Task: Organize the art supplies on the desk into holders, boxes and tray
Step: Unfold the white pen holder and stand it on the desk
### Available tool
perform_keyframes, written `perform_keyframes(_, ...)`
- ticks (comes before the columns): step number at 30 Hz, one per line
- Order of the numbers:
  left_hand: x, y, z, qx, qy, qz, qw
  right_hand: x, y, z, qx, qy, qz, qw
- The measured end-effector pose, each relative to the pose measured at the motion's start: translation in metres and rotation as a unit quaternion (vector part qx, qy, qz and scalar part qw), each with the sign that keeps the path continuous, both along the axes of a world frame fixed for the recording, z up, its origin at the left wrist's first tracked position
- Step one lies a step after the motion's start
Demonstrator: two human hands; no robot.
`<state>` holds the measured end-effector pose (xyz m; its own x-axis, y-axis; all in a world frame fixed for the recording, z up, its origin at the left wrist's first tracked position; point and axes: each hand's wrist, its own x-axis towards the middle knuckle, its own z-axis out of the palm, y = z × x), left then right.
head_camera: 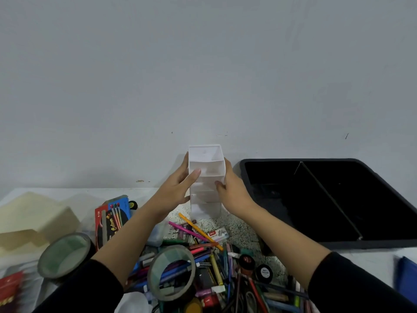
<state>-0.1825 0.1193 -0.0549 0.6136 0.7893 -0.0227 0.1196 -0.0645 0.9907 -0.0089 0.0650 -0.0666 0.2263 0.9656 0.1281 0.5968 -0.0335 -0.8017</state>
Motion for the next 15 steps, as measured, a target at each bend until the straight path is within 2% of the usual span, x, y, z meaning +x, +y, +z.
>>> perform_keyframes(11,0.0112,-0.005,0.0031,-0.007,-0.011,-0.007,1.0,0.0073,-0.0029,-0.0044,-0.01,0.021,-0.002,1.0)
perform_keyframes(15,0.0092,-0.0054,0.0028,0.002,0.004,0.01,1.0,0.0118,-0.0082,-0.0037,-0.013,0.064,-0.004,0.998)
